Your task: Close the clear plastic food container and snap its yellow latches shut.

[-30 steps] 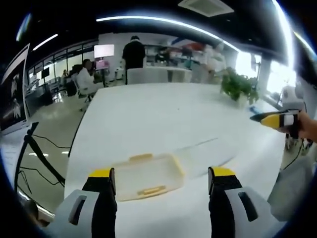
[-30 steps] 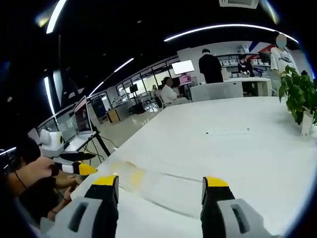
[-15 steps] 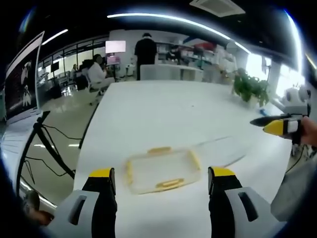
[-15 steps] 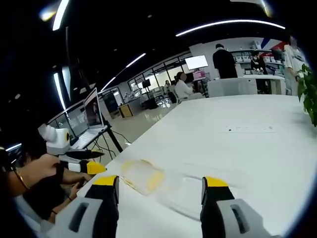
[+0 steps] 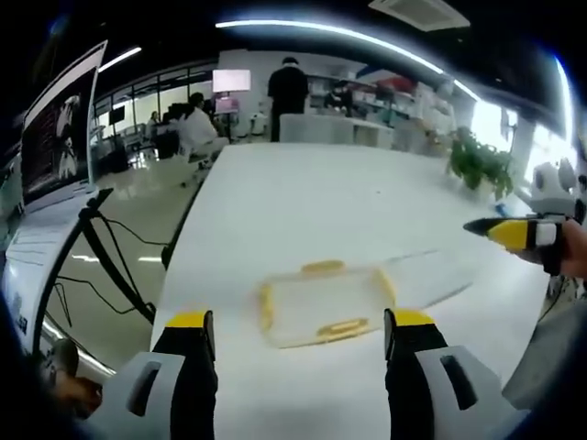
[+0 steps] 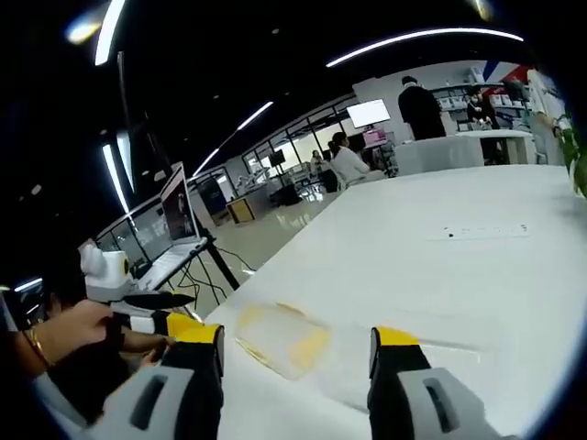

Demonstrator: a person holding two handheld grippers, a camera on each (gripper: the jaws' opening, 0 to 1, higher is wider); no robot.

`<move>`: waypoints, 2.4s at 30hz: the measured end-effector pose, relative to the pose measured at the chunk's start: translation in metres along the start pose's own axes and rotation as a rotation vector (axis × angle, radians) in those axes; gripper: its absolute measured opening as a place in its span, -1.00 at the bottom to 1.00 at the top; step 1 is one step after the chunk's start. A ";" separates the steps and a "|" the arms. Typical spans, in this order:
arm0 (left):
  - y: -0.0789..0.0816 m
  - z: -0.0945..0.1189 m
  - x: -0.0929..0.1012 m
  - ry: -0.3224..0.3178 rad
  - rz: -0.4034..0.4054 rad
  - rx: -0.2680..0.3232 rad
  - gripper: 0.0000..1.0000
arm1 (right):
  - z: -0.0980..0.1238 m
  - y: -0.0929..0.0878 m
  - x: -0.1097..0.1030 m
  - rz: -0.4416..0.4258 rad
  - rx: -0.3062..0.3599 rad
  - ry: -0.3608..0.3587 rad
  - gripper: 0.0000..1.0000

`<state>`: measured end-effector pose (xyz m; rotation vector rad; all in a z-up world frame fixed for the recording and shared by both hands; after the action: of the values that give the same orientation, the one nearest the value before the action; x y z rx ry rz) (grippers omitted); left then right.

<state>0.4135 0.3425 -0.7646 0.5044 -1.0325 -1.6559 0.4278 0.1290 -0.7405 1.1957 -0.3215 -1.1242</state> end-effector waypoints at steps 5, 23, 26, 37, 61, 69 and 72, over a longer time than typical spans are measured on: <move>0.002 -0.009 0.001 -0.006 -0.002 0.025 0.42 | -0.009 0.000 -0.009 -0.037 0.021 0.017 0.18; -0.004 -0.045 -0.007 -0.005 0.019 0.024 0.22 | -0.043 -0.014 -0.036 -0.049 0.073 -0.020 -0.26; -0.008 -0.049 -0.009 -0.006 0.018 0.013 0.22 | -0.051 -0.021 -0.036 -0.035 0.066 -0.042 -0.29; -0.020 -0.061 -0.019 0.013 0.030 -0.007 0.10 | -0.067 -0.037 -0.022 0.029 0.058 -0.138 -0.69; -0.034 -0.080 -0.033 0.051 0.007 -0.034 -0.18 | -0.096 -0.075 -0.011 0.114 -0.010 -0.216 -0.78; -0.035 -0.083 -0.040 0.072 -0.092 -0.053 -0.32 | -0.100 -0.082 -0.007 0.166 -0.031 -0.252 -0.81; -0.034 -0.084 -0.041 0.070 -0.094 -0.047 -0.36 | -0.099 -0.085 -0.005 0.161 -0.045 -0.258 -0.79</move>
<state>0.4723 0.3509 -0.8448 0.5836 -0.9289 -1.7285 0.4530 0.1946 -0.8512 0.9682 -0.5764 -1.1392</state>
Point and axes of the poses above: the point that each gripper's makers call its tool centre point, and the gripper's own axes: z roughly backward along the fingers, x roughly to its right, y roughly out of its top, the point moved 2 cm from there along z, roughly backward along the fingers, and after that the axes turned 9 degrees about -y, right-handed, at the moved point
